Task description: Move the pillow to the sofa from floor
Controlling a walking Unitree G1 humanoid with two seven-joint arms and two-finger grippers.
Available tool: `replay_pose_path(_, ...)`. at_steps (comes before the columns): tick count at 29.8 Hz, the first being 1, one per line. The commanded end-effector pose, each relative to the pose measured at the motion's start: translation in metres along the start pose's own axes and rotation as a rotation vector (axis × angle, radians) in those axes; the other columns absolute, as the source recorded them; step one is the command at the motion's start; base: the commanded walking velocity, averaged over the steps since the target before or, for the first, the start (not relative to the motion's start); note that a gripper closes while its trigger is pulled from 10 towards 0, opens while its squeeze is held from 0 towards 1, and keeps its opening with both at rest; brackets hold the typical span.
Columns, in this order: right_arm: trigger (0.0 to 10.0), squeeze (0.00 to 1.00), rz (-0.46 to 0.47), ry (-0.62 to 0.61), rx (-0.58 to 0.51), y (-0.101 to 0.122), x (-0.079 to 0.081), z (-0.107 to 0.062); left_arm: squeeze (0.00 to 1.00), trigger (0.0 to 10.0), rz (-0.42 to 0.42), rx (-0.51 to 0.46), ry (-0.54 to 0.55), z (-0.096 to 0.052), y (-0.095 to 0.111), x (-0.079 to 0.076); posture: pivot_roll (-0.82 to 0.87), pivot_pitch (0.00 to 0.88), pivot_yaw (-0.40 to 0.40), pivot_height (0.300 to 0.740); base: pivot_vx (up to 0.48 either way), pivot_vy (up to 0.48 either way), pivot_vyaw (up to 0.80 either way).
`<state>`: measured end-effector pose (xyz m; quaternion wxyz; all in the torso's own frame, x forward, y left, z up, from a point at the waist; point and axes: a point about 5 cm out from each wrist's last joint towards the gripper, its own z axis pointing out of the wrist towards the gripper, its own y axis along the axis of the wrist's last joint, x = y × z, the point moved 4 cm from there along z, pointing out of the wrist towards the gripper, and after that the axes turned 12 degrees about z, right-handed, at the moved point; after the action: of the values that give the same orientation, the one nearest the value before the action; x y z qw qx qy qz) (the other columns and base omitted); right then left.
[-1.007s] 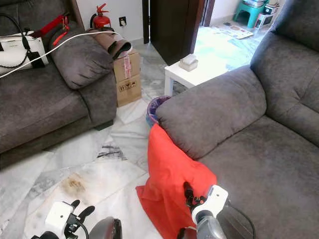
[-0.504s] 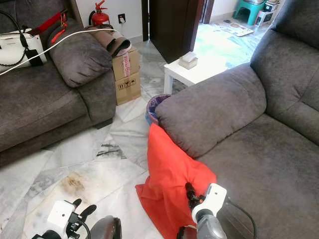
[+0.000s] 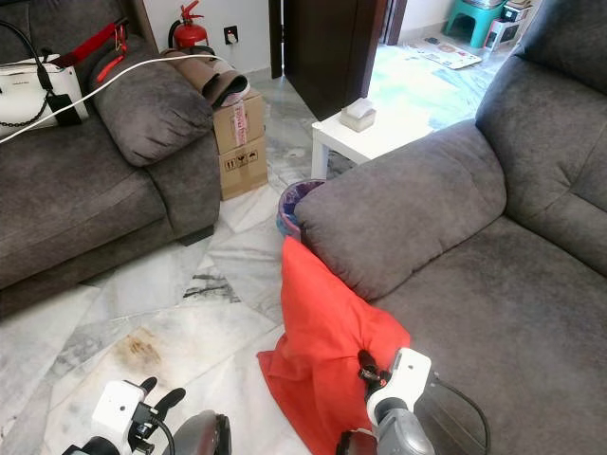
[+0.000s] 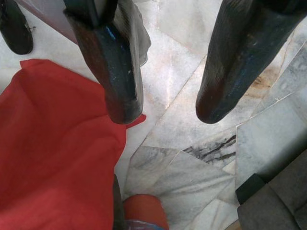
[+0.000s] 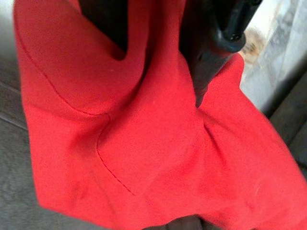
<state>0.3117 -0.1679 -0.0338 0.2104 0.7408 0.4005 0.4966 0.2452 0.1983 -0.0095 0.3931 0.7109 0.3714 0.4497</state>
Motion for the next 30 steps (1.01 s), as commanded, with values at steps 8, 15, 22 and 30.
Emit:
replay_pose_path(8, 0.0, 0.00, -0.031, -0.001, 0.068, -0.0169, -0.0016, -0.0038, 0.00, 10.0, -0.024, 0.035, 0.011, -0.0048, -0.0090, 0.0002, 0.26, 0.121, -0.013, 0.618, 0.000, 0.000, 0.00)
replay_pose_path(15, 0.0, 0.00, -0.043, -0.007, 0.074, -0.0163, -0.0053, -0.0049, 0.00, 10.0, -0.024, 0.033, 0.010, -0.0037, -0.0087, 0.0019, 0.26, 0.114, -0.012, 0.618, 0.000, 0.000, 0.00)
replay_pose_path(22, 0.0, 0.00, -0.065, -0.033, 0.046, -0.0112, -0.0091, -0.0052, 0.00, 10.0, -0.024, 0.026, 0.009, -0.0009, -0.0061, 0.0021, 0.25, 0.113, -0.010, 0.618, 0.000, 0.000, 0.00)
replay_pose_path(30, 0.0, 0.00, -0.090, -0.037, 0.058, -0.0123, -0.0096, -0.0052, 0.00, 10.0, -0.023, 0.022, 0.017, -0.0003, -0.0050, 0.0035, 0.26, 0.118, -0.009, 0.618, 0.000, 0.000, 0.00)
